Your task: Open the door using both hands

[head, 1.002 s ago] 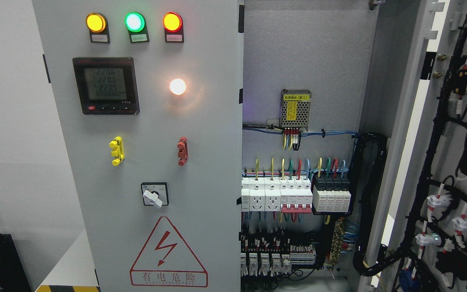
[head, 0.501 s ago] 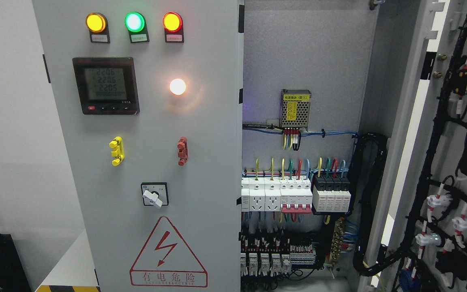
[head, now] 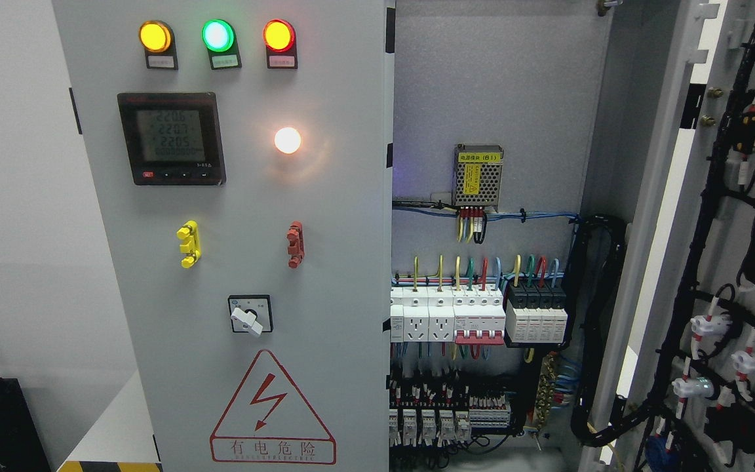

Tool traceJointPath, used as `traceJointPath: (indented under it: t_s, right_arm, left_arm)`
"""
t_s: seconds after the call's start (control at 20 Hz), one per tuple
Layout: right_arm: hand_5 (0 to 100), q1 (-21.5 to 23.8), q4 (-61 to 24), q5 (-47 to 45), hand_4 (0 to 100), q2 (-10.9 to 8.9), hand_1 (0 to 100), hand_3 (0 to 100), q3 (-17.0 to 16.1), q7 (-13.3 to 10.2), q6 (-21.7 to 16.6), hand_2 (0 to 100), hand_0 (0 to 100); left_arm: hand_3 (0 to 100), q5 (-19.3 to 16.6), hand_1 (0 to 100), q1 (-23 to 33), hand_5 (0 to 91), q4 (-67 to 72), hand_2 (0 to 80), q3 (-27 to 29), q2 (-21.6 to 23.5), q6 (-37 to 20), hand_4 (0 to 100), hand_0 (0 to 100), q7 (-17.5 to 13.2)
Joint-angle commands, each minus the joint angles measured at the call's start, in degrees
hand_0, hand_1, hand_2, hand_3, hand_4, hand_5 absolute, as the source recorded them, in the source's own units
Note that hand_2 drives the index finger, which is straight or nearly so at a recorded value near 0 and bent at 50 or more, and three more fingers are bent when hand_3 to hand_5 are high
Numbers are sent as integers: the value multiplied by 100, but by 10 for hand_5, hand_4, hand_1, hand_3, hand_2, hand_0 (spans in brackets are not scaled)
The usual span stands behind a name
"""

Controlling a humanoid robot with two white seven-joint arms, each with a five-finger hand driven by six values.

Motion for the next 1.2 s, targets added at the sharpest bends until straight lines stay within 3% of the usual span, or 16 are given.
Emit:
traceJointPath:
  t_s: [0.0,0.25,0.4,0.6,0.8,0.95,1.15]
  right_arm:
    - [0,844,-3350,-14,0,-639,389,0,-513,-35,-260,0,120]
    - [0,1961,-5628,-14,0,-982,389,0,-496,-52,-946,0,120]
    - [0,2436,-6279,-14,0,-1052,389,0,-505,-53,-1271,0,120]
    - [0,2955,-6974,-23,0,-1236,389,0,-408,-35,-2359,0,120]
    - [0,3596,-8037,-93,0,-1474,389,0,-285,-35,-2617,0,120]
    - [0,3756,-8425,-84,0,-1544,389,0,-215,-35,-3011,0,120]
    - [0,3537,-8706,-84,0,-1536,389,0,-118,-35,-3434,0,120]
  left_arm:
    - [0,14,389,-6,0,-147,0,-64,-17,-2,0,120,-1]
    - [0,14,389,-6,0,-147,0,-64,-17,-2,0,120,-1]
    - [0,14,389,-6,0,-147,0,-64,-17,-2,0,120,-1]
    - [0,14,389,-6,0,-147,0,-64,-17,-2,0,120,-1]
    - [0,14,389,-6,0,-147,0,-64,-17,-2,0,120,-1]
    - [0,14,389,-6,0,-147,0,-64,-17,-2,0,120,-1]
    - [0,14,389,-6,0,-147,0,-64,-17,-2,0,120,-1]
